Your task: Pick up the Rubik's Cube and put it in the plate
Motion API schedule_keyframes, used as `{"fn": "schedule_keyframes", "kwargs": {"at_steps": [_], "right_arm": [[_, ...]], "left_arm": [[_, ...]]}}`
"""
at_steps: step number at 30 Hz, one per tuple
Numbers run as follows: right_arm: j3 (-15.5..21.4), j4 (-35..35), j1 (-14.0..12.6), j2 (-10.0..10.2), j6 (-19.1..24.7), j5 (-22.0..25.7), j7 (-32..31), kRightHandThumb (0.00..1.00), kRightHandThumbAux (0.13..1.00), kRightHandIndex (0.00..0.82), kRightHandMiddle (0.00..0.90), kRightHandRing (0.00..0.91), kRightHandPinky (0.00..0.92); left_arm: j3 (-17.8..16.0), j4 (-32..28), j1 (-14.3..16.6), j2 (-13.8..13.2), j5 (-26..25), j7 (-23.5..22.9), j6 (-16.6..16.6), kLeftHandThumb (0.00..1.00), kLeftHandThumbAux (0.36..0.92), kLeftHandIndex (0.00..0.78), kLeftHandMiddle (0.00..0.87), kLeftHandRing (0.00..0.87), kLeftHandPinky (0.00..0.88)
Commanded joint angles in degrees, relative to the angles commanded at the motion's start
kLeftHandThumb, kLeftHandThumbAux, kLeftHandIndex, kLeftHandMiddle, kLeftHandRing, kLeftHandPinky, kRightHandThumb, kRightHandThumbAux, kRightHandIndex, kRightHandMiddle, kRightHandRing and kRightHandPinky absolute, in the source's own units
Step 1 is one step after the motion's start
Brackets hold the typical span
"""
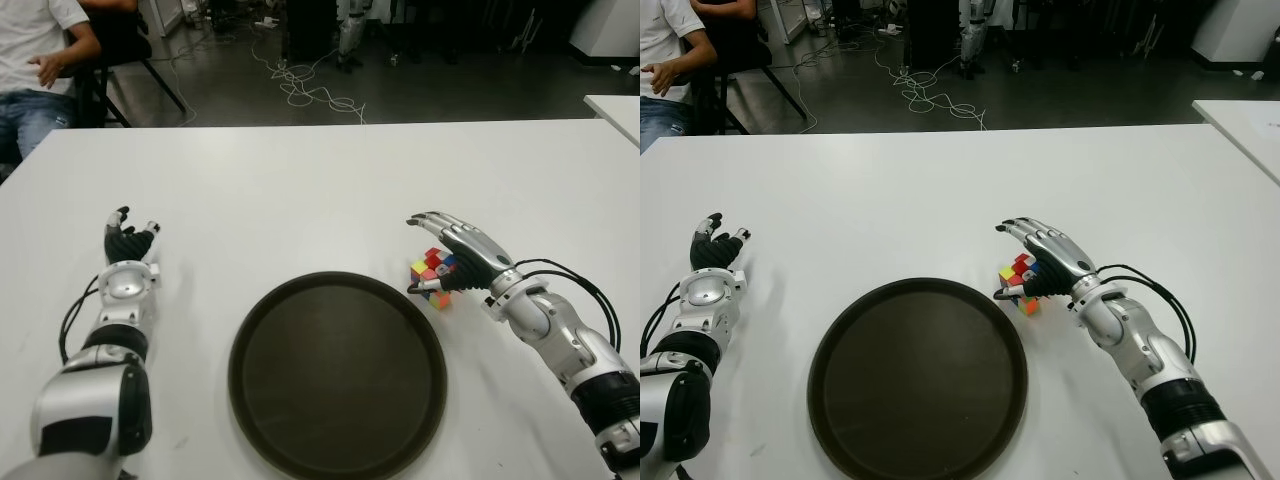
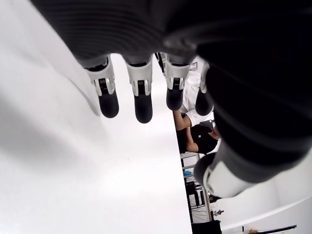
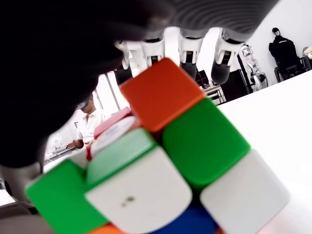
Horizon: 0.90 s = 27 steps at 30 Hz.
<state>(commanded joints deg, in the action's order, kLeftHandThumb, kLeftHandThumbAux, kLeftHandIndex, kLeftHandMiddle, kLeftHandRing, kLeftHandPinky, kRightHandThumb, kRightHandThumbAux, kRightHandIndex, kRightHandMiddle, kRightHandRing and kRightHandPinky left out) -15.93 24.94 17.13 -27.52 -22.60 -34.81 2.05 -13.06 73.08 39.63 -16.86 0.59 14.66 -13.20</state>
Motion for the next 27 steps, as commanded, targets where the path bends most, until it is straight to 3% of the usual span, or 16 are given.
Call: {"fn": "schedule_keyframes", "kwargs": {"at_steps": [17,27], "right_arm": [[1.0,-1.9,-1.3,-1.5,-0.3,-0.2,0.2,0.000,0.665,0.000,0.000,0.000,0.000],[1.4,-3.7,-2.3,-2.5,-0.4,0.5,-1.0,0.000,0.649,0.000,0.000,0.000,0.000]], "left_arm": [[-0.3,0.0,-0.2,-0.1,-0.2,-0.6,-1.0,0.054,0.734,0.039,0.033,0.061,0.096],[-0.8,0.0,-0.2,0.0,-0.8,-1.0,-1.0,0.073,0.743,0.046,0.048,0.073,0.101]]}}
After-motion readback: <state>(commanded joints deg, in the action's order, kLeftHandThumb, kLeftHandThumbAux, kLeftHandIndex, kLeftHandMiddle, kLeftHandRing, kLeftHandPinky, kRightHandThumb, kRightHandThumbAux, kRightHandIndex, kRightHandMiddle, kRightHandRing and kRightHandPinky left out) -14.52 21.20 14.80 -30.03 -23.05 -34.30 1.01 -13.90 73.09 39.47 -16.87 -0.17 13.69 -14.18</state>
